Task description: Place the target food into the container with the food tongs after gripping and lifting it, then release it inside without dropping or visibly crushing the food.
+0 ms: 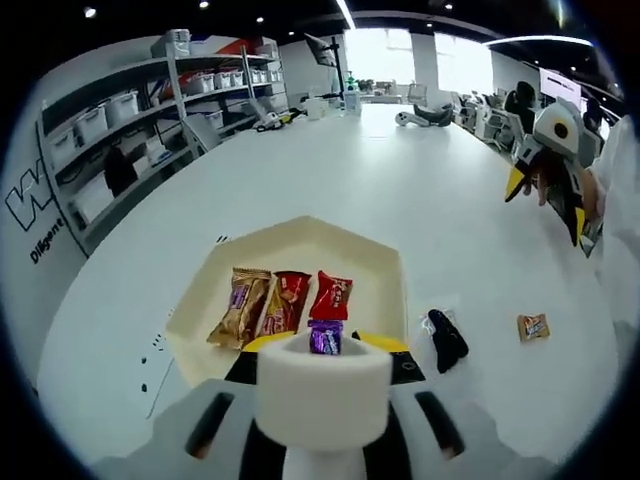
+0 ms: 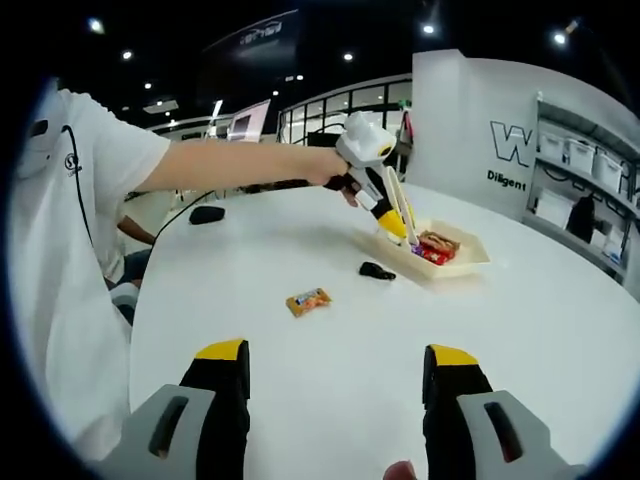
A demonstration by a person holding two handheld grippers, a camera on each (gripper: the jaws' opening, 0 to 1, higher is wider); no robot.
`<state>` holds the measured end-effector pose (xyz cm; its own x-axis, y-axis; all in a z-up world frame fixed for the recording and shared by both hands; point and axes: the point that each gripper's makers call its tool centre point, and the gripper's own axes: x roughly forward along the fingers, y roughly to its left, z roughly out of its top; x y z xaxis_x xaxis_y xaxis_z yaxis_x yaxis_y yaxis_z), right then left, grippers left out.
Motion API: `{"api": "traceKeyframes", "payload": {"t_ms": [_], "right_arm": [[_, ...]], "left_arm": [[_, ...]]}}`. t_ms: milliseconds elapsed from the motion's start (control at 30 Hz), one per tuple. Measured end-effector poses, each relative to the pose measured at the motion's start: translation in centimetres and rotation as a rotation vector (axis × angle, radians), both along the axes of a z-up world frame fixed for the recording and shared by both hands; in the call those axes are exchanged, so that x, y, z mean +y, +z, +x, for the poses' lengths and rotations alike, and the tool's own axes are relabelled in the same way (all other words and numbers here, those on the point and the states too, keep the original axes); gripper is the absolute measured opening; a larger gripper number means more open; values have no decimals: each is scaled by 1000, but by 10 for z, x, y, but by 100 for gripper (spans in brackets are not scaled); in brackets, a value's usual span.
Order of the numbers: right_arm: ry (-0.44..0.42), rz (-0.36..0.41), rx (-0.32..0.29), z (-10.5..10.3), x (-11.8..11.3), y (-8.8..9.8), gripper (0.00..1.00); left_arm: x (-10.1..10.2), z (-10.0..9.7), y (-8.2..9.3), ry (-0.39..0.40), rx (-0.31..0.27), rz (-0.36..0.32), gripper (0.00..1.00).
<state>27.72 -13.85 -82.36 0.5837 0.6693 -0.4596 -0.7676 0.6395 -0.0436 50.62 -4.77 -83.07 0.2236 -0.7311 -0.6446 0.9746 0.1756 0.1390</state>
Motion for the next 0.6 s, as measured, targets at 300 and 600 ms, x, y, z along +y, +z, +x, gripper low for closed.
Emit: {"api": "traceKeyframes", "payload": {"t_ms": [300,600], "right_arm": [[-1,0,1,-1,-1,-1,68],[-1,2,0,-2,1,-1,68]], "left_arm": [[3,0,6,0,-21,0,20],[6,-10,15,-2,-37,-10,21]]}}
